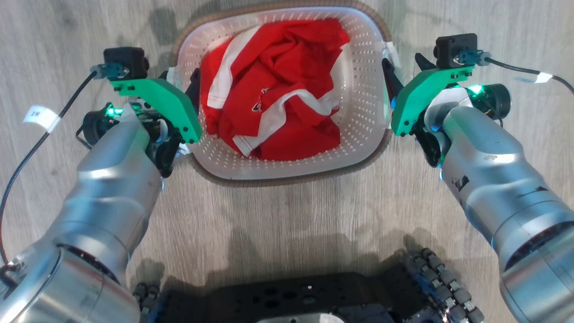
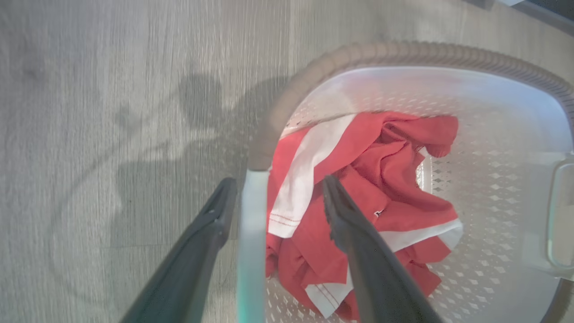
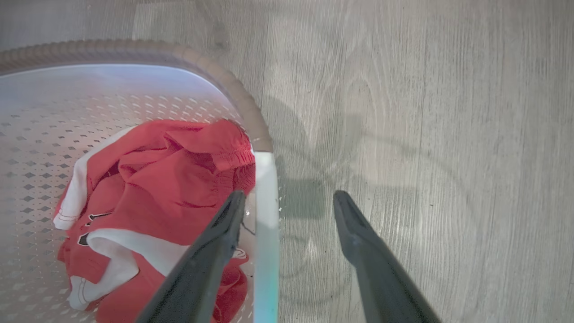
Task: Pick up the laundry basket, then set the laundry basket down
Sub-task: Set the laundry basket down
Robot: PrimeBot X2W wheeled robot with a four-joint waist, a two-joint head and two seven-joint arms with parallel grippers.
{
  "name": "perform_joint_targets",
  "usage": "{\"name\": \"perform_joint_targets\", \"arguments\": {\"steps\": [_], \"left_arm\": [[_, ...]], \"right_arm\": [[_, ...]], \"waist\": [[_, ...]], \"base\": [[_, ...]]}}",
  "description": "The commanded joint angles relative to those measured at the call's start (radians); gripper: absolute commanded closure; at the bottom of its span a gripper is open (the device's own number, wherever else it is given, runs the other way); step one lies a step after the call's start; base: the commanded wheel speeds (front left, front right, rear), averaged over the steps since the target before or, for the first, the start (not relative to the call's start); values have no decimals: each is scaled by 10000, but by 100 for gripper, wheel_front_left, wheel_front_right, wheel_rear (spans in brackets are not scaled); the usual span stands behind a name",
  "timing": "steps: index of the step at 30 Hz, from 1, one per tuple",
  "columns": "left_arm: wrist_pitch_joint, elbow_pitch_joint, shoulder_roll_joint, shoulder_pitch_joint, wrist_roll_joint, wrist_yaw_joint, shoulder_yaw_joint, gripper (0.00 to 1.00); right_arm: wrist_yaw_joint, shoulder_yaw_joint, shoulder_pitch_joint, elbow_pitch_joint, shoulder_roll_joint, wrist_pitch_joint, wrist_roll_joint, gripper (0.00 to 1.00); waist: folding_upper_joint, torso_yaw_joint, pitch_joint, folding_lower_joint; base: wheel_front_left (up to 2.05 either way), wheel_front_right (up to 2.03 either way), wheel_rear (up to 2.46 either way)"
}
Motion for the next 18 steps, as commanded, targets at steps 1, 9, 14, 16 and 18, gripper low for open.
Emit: {"name": "perform_joint_targets", "arguments": {"steps": [1, 9, 14, 16, 18], "left_arm": [[-161, 23, 350, 175, -22, 75, 72, 0], [-714, -6, 483, 745, 184, 224, 151, 0], [-742, -1151, 941, 1166, 751, 801, 885, 0], [-744, -1876, 1163, 1517, 1163, 1111, 1384, 0], [-744, -2700, 1353, 1963, 1674, 1423, 1951, 0]], "right_arm": [[-57, 129, 612, -57, 104, -133, 59, 0], [-57, -460, 1019, -509, -74, -251, -480, 0], [-57, -1582, 1869, -1582, -489, -254, -1528, 0], [-57, -2171, 2298, -2074, -561, -254, -2006, 0], [-57, -2768, 2743, -2596, -571, -254, -2511, 0]], "waist": [[0, -9, -248, 0], [0, 14, -1852, 0], [0, 34, -2915, 0], [0, 27, -3282, 0], [0, 17, -3620, 0]], "base": [[0, 0, 0], [0, 0, 0], [0, 0, 0], [0, 0, 0], [0, 0, 0]]}}
